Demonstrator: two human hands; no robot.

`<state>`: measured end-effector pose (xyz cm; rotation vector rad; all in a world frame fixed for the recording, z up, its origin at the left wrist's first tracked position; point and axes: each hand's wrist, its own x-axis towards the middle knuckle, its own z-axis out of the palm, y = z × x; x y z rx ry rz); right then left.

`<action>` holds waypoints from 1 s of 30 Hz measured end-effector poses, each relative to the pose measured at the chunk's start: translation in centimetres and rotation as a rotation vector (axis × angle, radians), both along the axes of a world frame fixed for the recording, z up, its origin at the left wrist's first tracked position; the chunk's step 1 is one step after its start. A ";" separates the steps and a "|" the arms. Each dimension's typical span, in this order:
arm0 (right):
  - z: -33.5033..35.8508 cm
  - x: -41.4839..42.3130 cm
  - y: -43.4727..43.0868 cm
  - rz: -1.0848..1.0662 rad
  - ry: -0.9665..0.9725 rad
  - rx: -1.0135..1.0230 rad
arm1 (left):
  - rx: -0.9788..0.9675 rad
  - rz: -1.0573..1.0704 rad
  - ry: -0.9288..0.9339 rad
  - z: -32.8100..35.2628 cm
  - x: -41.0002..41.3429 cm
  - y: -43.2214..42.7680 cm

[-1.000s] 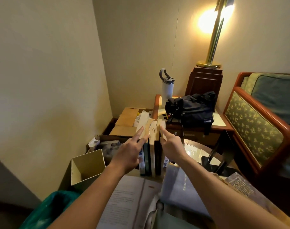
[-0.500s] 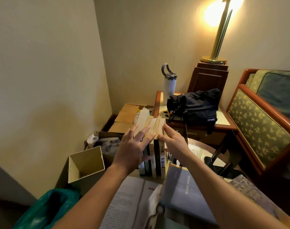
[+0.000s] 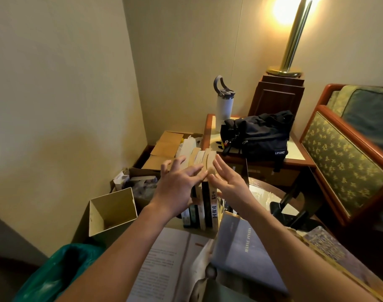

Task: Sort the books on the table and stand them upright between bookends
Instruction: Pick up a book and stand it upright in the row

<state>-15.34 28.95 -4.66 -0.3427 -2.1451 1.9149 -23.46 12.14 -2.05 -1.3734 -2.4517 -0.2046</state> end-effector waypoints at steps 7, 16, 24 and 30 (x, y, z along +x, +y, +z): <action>-0.5 0.5 -0.7 0.045 0.050 0.125 | 0.199 -0.050 -0.183 -0.7 -0.2 -1.1; -0.3 2.0 -0.5 -0.047 -0.011 0.104 | 0.308 -0.102 -0.104 -1.1 0.8 -0.4; -4.7 3.6 -0.3 0.052 -0.115 0.154 | 0.344 -0.155 -0.165 -1.3 0.4 -0.6; -5.4 3.0 -0.1 0.059 -0.099 0.237 | 0.203 -0.194 -0.181 -0.6 -0.6 -0.4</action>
